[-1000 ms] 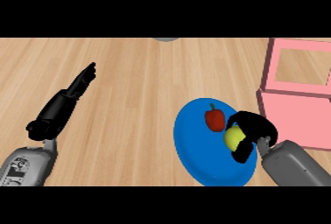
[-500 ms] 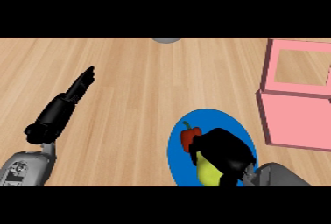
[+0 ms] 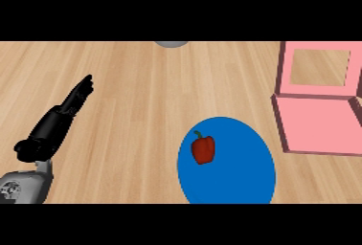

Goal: Pick the pear from the plate and place it in the cardboard box

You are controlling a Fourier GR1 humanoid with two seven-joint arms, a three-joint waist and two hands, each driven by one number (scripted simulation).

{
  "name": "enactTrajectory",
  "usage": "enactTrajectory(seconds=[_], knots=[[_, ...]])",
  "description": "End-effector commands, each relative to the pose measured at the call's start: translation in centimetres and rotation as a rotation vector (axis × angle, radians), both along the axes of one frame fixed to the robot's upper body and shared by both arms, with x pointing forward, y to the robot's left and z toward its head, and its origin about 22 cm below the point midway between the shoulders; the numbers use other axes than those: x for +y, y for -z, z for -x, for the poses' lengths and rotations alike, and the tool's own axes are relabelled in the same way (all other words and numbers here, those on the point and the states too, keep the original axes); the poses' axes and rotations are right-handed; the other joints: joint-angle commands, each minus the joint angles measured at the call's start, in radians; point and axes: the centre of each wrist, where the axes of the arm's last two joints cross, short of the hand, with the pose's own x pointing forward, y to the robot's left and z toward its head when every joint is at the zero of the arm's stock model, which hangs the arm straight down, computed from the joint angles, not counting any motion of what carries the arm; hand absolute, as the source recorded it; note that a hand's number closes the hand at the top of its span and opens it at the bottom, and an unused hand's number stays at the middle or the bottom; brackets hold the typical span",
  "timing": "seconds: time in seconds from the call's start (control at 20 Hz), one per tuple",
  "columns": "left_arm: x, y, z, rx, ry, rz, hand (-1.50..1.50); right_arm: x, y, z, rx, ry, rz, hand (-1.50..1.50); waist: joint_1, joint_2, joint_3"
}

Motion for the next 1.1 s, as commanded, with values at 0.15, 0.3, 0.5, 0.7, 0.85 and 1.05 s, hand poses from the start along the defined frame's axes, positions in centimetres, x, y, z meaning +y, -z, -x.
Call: enactTrajectory(seconds=[0.15, 0.3, 0.5, 0.7, 0.85, 1.05], knots=[[1.0, 0.3, 0.6, 0.015, -0.018, -0.013, 0.0, -4.9, -2.7, 1.5, -0.077, 0.13, -0.211, 1.5, -0.018, 0.013, 0.0], [0.8, -0.1, 0.4, -0.019, -0.016, -0.008, 0.0, -6.4, -2.3, 0.3, -0.029, 0.305, -0.333, 1.5, -0.019, 0.015, -0.001], [0.0, -0.7, 0.4, -0.02, 0.007, 0.003, 0.0, -9.4, -3.2, -1.2, -0.003, 0.475, -0.403, 1.5, 0.005, 0.015, -0.003], [-1.6, -0.9, -0.3, -0.01, 0.028, -0.007, 0.0, -14.0, -4.4, -4.0, 0.017, 0.585, -0.483, 1.5, 0.026, 0.019, -0.003], [-1.1, -0.4, -0.9, 0.003, 0.06, 0.011, 0.0, -17.6, -5.9, -7.1, 0.02, 0.662, -0.498, 1.5, 0.052, 0.024, -0.005], [-1.5, -1.4, -1.0, -0.017, 0.073, 0.007, 0.0, -20.8, -7.3, -9.6, -0.061, 0.702, -0.345, 1.5, 0.066, 0.024, -0.005]])
